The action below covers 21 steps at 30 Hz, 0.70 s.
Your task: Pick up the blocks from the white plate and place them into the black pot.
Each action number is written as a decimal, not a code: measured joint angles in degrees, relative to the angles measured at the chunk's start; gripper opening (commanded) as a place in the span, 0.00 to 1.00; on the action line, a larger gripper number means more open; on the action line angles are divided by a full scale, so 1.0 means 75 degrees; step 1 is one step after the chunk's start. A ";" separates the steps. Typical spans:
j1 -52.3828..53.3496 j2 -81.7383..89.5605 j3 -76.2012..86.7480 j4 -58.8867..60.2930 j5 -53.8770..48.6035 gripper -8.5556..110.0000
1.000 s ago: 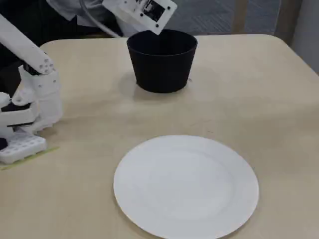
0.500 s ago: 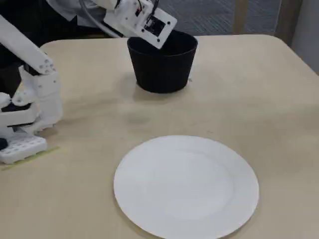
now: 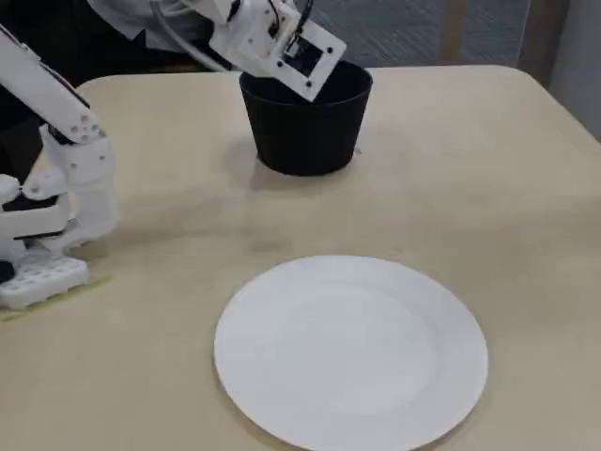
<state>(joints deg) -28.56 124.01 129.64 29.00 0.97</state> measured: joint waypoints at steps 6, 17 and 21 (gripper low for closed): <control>0.2320 0.0246 0.0047 0.0000 -0.0762 0.05; 0.4277 0.1945 0.1148 0.0059 -0.0973 0.05; 0.4184 0.3035 0.2062 0.0129 -0.0973 0.05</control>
<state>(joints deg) 2.81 146.78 145.11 29.97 -6.33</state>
